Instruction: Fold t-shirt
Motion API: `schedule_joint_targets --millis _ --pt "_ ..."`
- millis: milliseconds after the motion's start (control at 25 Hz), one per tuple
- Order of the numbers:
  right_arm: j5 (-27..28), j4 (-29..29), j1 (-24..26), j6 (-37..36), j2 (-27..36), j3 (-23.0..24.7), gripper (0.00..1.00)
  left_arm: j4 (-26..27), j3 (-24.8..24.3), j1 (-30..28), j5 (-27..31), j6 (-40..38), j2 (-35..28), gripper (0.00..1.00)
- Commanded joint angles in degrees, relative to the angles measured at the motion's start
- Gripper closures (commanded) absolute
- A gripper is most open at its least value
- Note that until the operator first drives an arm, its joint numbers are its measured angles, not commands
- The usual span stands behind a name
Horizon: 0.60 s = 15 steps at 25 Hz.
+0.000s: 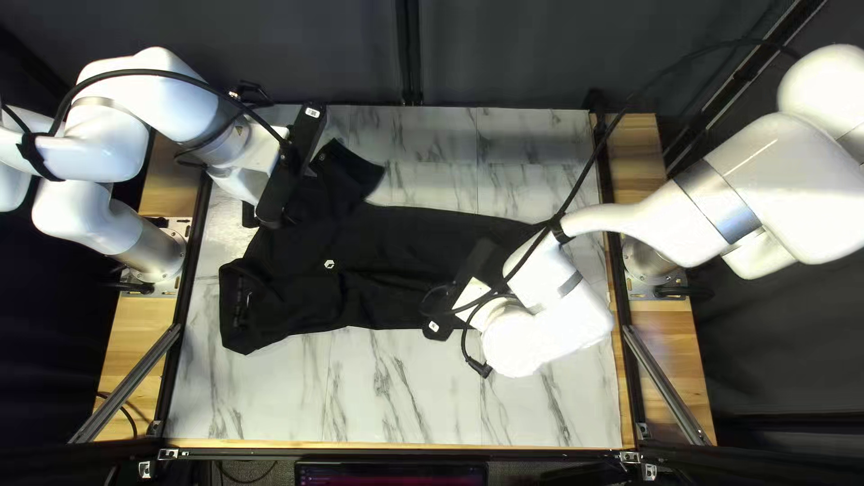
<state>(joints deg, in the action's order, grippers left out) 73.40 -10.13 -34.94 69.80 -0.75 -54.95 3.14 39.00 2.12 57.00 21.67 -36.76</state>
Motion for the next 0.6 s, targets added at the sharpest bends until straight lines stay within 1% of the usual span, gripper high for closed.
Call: schedule_joint_targets --millis 40,280,600 --pt "0.9 1.5 -1.9 0.7 -0.7 -1.4 1.0 0.0 0.0 0.0 0.0 0.0 0.0 0.0" --pt "5.2 3.2 -5.0 1.2 -4.7 -8.8 1.0 0.0 0.0 0.0 0.0 0.0 0.0 0.0" --pt "7.4 6.6 -8.4 2.0 -7.7 -13.0 1.0 0.0 0.0 0.0 0.0 0.0 0.0 0.0"
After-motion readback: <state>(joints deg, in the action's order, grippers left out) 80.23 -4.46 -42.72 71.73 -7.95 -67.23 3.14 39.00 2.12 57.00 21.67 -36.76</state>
